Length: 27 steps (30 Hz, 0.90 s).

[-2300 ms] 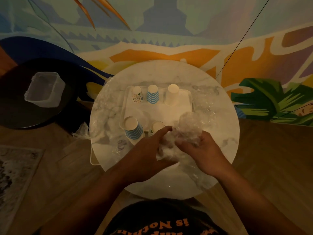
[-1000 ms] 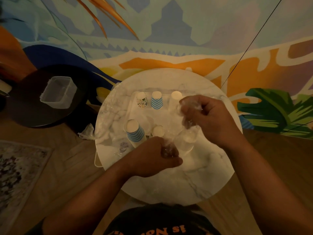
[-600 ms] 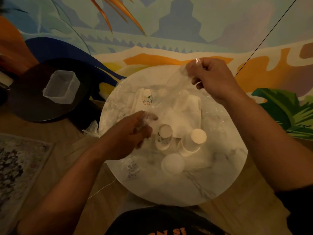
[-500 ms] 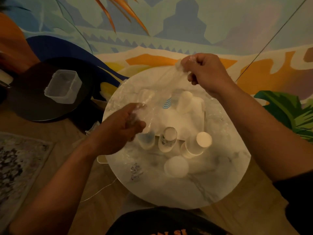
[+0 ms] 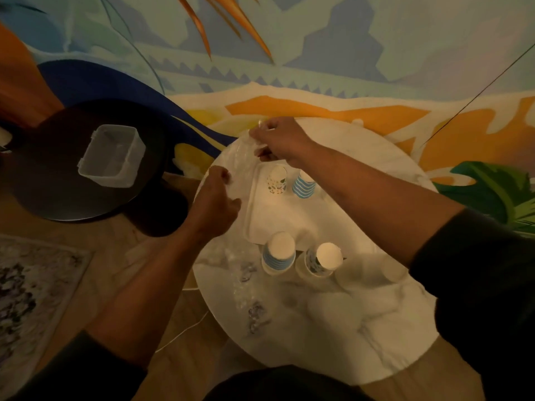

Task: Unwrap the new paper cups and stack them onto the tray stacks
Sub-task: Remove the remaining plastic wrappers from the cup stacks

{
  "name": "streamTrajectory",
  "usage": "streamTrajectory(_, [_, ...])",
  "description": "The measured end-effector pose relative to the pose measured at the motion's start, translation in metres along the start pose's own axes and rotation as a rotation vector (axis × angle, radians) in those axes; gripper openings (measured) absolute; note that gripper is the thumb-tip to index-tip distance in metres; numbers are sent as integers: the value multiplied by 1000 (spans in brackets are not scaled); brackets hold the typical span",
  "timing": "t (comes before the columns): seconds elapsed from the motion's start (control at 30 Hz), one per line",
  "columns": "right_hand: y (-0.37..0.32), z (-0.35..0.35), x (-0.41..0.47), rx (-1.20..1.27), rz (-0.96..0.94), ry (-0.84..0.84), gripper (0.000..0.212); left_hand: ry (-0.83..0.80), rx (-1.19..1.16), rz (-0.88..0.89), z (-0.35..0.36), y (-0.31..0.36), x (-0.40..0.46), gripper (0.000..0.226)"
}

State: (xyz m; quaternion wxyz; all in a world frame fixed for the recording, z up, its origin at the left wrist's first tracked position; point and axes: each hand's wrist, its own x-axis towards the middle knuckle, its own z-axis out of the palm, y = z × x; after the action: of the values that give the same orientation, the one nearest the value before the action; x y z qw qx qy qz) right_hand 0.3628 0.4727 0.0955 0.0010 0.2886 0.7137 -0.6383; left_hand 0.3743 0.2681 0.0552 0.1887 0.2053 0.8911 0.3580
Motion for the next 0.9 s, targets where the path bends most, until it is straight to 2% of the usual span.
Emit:
streamTrajectory(0.1, [15,11,17,-40,62,9,46,-5,40,23,18,-22,18,54])
streamTrajectory(0.2, [28,19,28,-101,74,-17,59,-25,130,53,35,-38,34,53])
streamTrajectory(0.33, [40,27,34,-179,111,-72,71,15,528,80,50,-58,60,44])
streamTrajectory(0.4, [46,30,34,-220,147,-108,73,-20,591,60,55,-72,72,46])
streamTrajectory(0.57, [57,25,26,-335,156,-215,58,-156,552,-80,67,-101,92,58])
streamTrajectory(0.67, [63,20,21,-378,160,-241,55,-219,467,-100,72,-110,92,66])
streamTrajectory(0.9, [68,2,7,-443,129,-269,52,-150,234,-70,82,-115,83,80])
